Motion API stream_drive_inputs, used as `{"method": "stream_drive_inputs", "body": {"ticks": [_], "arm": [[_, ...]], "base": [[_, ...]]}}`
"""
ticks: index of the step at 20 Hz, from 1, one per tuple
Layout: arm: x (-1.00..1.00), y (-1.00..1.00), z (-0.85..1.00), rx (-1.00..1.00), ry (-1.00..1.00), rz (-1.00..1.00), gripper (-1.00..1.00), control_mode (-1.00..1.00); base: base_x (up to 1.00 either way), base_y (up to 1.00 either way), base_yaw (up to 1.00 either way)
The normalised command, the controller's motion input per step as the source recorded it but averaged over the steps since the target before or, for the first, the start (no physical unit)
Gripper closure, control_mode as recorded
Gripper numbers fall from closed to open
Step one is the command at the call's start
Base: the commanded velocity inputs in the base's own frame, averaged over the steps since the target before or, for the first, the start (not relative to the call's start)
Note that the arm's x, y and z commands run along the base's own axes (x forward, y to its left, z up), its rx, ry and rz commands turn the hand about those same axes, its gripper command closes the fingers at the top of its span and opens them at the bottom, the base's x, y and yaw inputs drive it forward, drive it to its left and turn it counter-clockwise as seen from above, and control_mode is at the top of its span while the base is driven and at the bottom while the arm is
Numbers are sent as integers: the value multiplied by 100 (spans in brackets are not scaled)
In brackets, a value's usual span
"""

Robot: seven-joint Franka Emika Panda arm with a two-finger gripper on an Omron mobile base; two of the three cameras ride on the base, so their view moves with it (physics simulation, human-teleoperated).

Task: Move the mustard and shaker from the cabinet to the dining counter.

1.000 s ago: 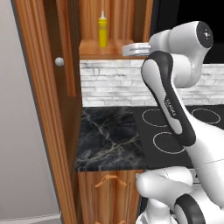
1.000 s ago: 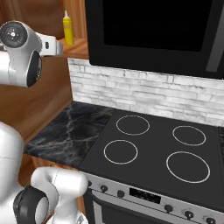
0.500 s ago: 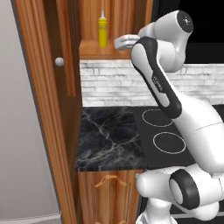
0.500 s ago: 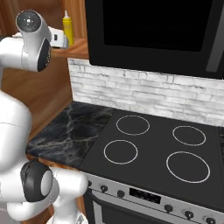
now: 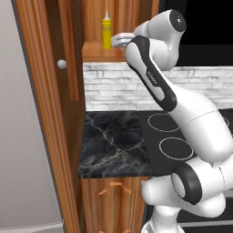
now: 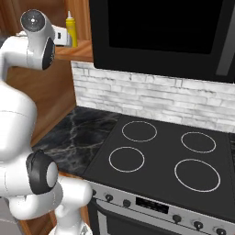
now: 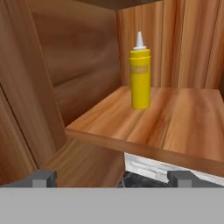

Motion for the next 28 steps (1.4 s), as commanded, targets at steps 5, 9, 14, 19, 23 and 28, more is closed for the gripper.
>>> {"method": "stream_drive_inputs", "body": {"ticks": [5, 9, 14, 19, 23, 28], "arm": [[42, 2, 0, -1, 0, 0, -100, -100], [47, 1, 0, -11, -1, 0, -100, -100], [32, 1, -1, -14, -5, 0, -100, -100], [19, 0, 0, -4, -1, 0, -100, -100], [14, 0, 0, 0, 0, 0, -100, -100], [24, 0, -4, 0, 0, -2, -100, -100]], "base": [[0, 0, 0], [0, 0, 0], [0, 0, 0], [0, 0, 0], [0, 0, 0], [0, 0, 0]]}}
